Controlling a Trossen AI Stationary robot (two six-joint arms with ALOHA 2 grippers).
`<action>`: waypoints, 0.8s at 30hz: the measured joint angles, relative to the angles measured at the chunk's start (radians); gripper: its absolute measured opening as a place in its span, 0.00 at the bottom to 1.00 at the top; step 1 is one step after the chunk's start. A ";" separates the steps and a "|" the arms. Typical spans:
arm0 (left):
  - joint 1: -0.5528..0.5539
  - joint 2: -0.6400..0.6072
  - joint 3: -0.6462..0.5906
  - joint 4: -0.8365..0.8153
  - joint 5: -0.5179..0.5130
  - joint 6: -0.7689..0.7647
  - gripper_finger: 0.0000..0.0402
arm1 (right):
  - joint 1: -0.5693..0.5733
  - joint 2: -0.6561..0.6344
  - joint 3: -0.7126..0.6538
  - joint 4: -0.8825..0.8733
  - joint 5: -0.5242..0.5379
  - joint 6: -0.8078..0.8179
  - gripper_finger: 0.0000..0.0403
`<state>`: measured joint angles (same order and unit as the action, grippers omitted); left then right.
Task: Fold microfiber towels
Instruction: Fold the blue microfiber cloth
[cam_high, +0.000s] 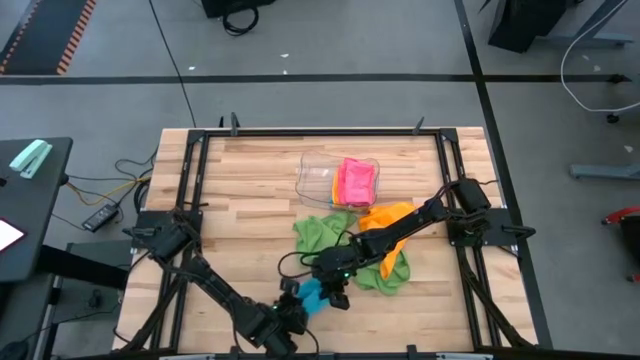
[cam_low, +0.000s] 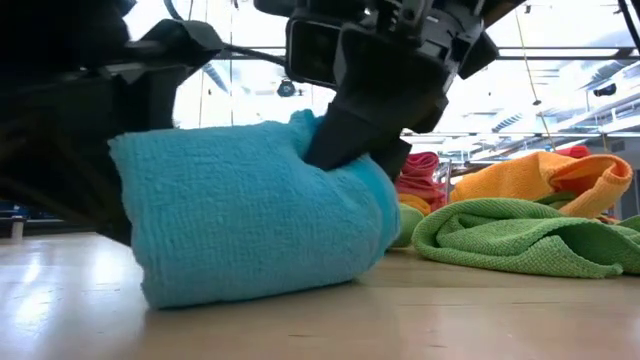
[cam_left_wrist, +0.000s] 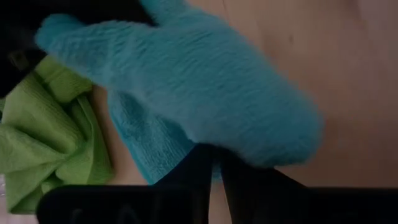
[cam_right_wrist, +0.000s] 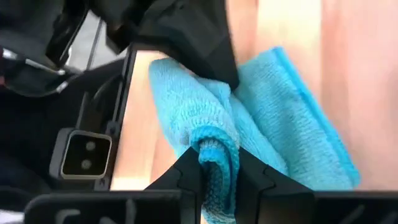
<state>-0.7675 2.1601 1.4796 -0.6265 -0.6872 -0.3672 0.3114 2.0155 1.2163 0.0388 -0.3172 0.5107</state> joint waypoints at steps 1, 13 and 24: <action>-0.001 0.000 0.000 -0.004 0.000 -0.004 0.09 | 0.000 -0.003 0.000 0.000 0.007 0.010 0.15; -0.010 0.000 -0.001 -0.017 0.002 -0.030 0.09 | 0.003 -0.025 0.000 -0.065 0.124 0.067 0.15; -0.008 0.000 -0.001 -0.019 0.002 -0.039 0.10 | 0.003 -0.030 0.000 -0.106 0.212 0.118 0.21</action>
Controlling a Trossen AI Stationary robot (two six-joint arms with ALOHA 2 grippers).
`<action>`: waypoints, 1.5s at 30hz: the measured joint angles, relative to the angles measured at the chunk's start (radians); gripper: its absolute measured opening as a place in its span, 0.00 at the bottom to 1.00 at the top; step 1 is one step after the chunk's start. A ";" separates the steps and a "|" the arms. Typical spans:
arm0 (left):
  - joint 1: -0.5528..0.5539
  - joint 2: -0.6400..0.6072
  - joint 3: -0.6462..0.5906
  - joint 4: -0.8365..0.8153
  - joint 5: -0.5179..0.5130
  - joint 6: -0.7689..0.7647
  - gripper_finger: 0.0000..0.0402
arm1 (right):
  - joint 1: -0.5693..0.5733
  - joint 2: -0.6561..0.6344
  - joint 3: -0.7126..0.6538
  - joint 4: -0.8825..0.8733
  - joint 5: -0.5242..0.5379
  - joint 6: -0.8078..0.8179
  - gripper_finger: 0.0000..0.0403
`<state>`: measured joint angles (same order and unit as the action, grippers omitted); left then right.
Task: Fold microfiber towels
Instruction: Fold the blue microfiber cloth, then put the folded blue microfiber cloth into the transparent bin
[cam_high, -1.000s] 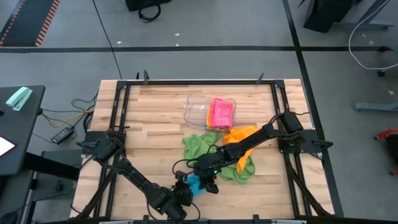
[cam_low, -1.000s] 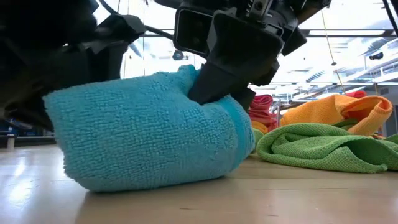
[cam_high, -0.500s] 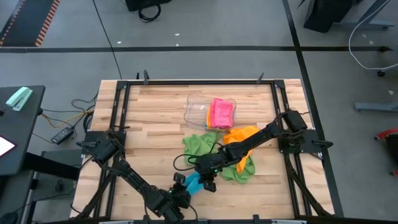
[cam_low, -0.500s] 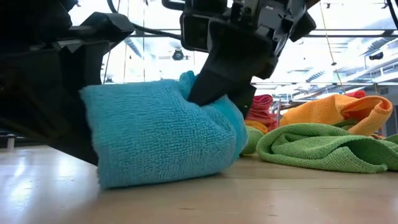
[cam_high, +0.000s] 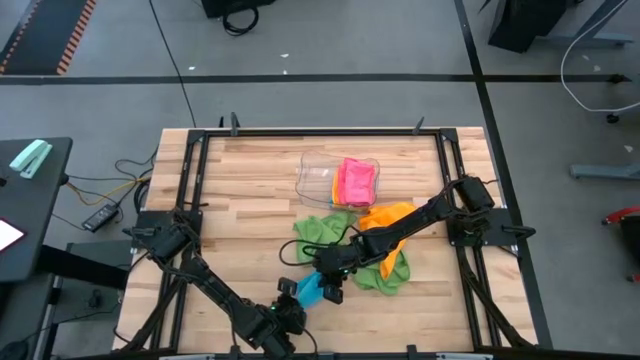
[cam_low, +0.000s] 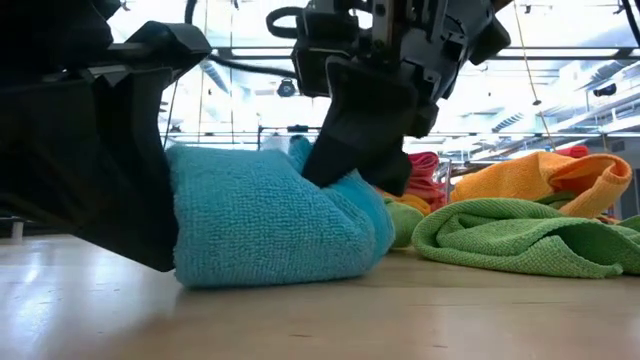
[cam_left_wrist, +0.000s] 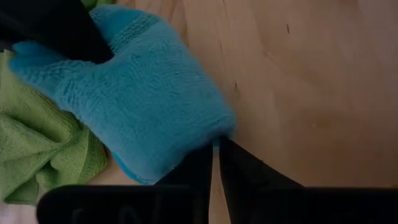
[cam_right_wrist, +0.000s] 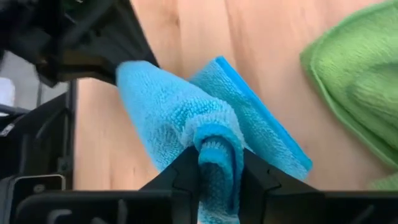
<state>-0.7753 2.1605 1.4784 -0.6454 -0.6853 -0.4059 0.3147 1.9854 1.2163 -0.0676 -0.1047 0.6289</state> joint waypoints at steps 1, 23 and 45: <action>0.000 0.000 0.000 -0.010 0.000 0.002 0.10 | 0.000 0.000 0.000 -0.005 0.000 0.003 0.24; 0.010 -0.099 -0.001 -0.090 -0.085 0.148 0.08 | -0.051 0.000 0.000 -0.109 0.005 0.071 0.51; 0.136 -0.062 0.000 0.034 0.024 0.189 0.08 | -0.039 0.000 0.000 -0.111 0.053 0.067 0.51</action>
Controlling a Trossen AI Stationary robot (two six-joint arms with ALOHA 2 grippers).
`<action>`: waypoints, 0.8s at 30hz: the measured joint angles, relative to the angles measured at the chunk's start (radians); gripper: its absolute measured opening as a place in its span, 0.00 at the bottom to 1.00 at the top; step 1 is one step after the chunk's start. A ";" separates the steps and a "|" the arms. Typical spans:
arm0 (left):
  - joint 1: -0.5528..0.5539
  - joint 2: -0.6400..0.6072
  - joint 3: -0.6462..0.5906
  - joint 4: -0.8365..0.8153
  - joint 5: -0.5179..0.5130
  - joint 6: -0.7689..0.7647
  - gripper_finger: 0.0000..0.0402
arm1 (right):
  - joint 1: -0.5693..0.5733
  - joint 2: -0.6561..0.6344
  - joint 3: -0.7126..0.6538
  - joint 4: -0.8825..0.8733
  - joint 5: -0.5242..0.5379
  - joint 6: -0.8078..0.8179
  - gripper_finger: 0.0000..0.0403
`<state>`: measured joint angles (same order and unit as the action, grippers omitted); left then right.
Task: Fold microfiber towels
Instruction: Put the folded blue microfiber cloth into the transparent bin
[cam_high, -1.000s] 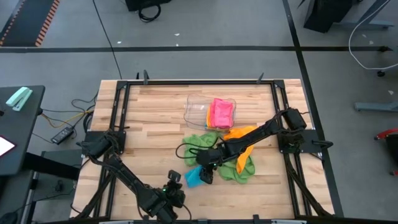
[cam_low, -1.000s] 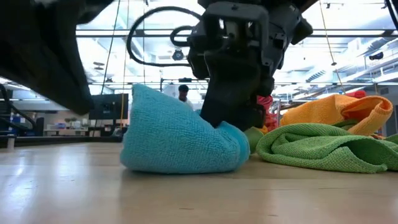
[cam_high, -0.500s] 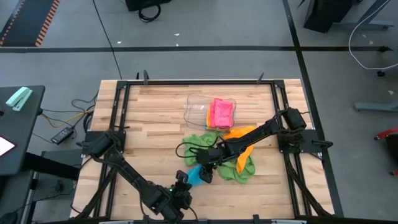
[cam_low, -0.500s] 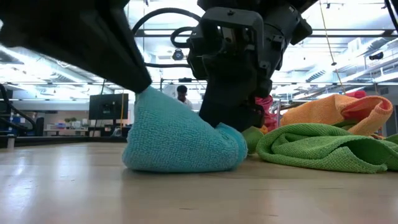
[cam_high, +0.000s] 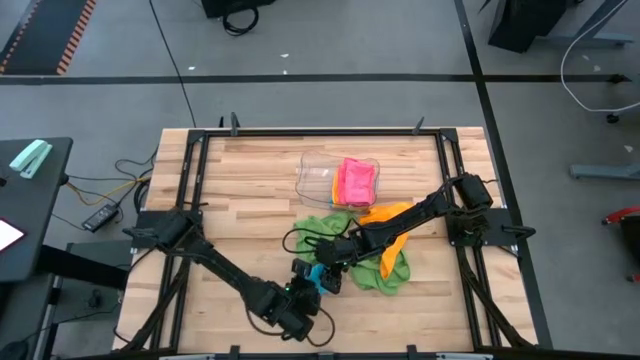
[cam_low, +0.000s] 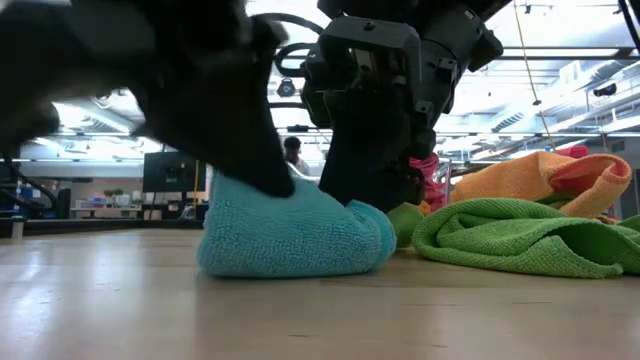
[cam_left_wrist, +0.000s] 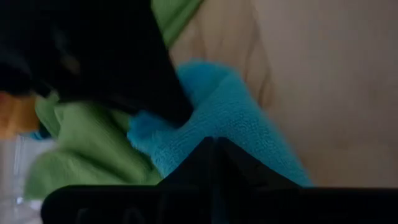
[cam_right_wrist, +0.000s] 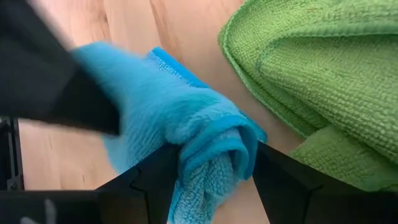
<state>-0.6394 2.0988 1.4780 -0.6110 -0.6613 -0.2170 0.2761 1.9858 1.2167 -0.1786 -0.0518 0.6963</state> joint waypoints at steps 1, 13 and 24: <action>0.004 0.008 0.000 -0.009 0.006 -0.013 0.08 | 0.002 0.000 0.000 0.000 0.001 -0.003 0.51; -0.005 0.028 0.001 -0.015 0.008 -0.030 0.04 | -0.006 -0.044 0.000 -0.096 -0.062 -0.080 0.51; -0.005 0.028 0.001 -0.014 0.011 -0.039 0.04 | 0.106 -0.162 0.000 -0.119 0.170 -0.538 0.54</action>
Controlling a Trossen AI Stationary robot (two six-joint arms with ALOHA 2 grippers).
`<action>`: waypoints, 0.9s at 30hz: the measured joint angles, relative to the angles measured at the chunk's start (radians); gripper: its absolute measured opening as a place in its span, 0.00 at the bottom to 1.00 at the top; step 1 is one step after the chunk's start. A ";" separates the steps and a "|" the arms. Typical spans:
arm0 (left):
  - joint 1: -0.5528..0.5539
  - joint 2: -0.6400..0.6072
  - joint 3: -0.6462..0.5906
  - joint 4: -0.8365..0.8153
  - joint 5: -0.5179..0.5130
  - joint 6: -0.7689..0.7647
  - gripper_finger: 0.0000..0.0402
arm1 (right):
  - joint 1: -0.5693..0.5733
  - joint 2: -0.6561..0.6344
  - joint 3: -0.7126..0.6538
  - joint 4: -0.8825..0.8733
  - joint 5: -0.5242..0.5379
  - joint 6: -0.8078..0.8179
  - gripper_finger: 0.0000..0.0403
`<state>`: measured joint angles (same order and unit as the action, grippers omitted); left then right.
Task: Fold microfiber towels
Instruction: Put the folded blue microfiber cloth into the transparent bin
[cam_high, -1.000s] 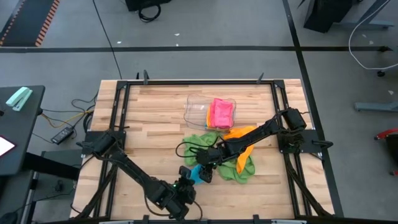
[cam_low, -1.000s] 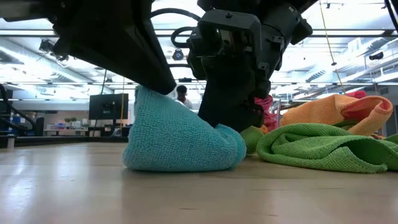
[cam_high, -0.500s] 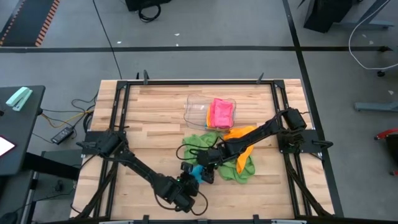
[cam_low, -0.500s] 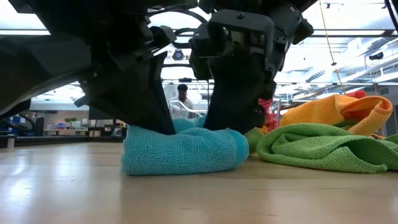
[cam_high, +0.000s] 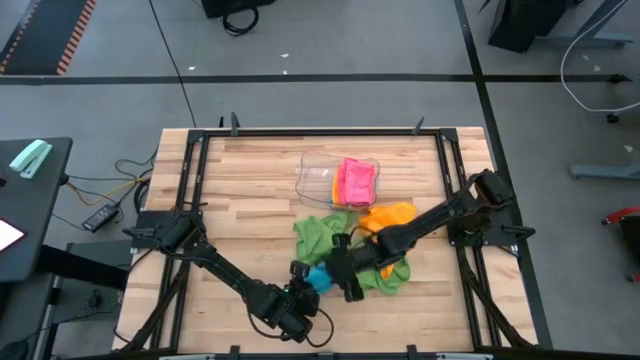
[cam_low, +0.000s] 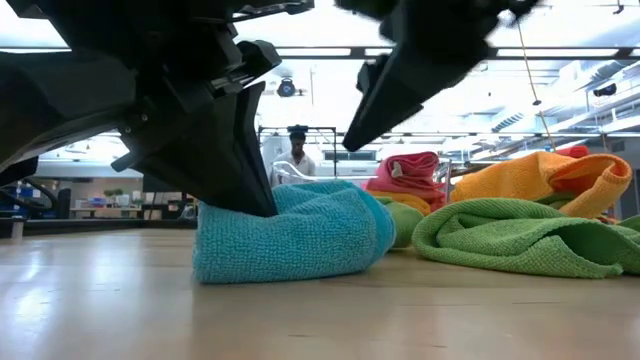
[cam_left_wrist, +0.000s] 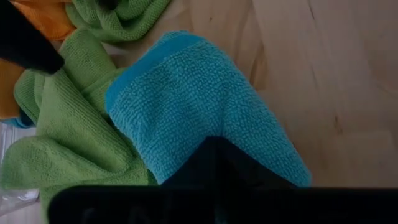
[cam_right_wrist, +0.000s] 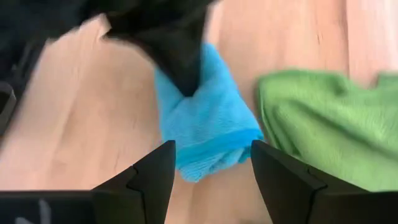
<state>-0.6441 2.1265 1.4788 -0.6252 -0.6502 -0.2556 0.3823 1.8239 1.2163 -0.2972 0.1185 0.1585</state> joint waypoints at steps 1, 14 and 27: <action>0.000 0.000 0.000 -0.001 0.000 0.000 0.04 | 0.017 0.007 0.000 0.014 0.030 -0.043 0.54; -0.011 -0.008 -0.001 -0.032 0.001 -0.022 0.05 | 0.075 0.008 -0.199 0.437 0.112 -0.184 0.54; -0.018 -0.008 -0.001 -0.035 0.000 -0.028 0.07 | 0.054 0.015 -0.231 0.596 0.100 -0.298 0.54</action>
<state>-0.6626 2.1181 1.4776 -0.6605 -0.6498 -0.2840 0.4367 1.8385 0.9852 0.2990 0.2188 -0.1394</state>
